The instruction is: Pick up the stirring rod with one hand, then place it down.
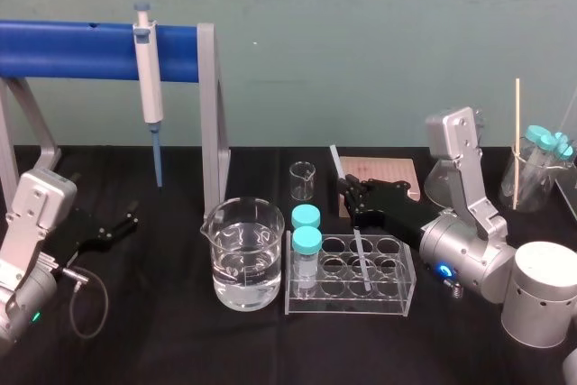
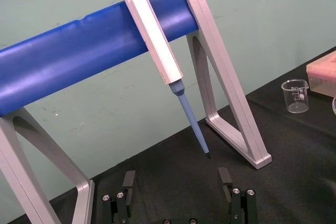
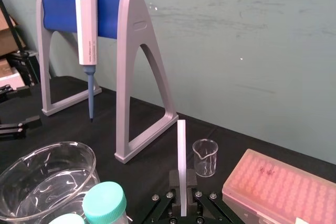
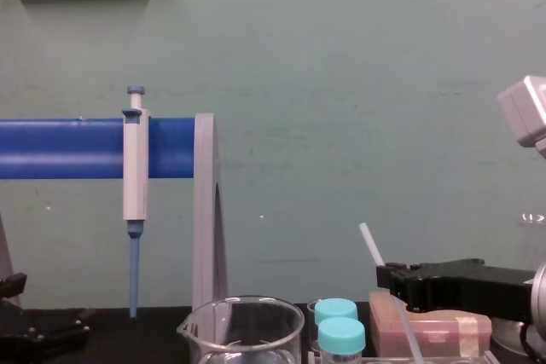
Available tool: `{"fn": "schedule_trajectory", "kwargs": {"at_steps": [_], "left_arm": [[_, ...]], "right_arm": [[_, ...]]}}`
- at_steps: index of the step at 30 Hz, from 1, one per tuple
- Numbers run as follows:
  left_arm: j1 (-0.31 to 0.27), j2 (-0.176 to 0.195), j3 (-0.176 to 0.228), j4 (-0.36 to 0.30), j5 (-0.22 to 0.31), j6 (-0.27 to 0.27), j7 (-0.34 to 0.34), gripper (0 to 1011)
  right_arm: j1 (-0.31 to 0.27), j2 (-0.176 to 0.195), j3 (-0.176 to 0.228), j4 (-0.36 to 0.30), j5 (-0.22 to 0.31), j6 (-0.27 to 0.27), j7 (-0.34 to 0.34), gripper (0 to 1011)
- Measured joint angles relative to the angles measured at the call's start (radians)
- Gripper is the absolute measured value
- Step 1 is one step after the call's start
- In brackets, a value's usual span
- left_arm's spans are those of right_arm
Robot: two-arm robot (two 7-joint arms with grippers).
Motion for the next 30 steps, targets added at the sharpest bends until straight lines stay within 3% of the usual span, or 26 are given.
{"fn": "schedule_trajectory", "kwargs": {"at_steps": [6,10,18,23,30], "left_arm": [[0.0,0.0,0.0,0.0,0.0,0.0,0.0,1000],[0.0,0.0,0.0,0.0,0.0,0.0,0.0,1000],[0.0,0.0,0.0,0.0,0.0,0.0,0.0,1000],[0.0,0.0,0.0,0.0,0.0,0.0,0.0,1000],[0.0,0.0,0.0,0.0,0.0,0.0,0.0,1000]], "right_arm": [[-0.017,-0.012,0.019,0.0,-0.015,-0.056,0.001,67],[-0.039,-0.02,0.033,-0.001,-0.047,-0.16,0.005,66],[-0.074,-0.033,0.062,0.0,-0.064,-0.283,0.03,66],[-0.101,-0.041,0.086,-0.005,-0.061,-0.337,0.047,66],[-0.127,-0.056,0.122,-0.032,-0.037,-0.368,0.066,67]]}}
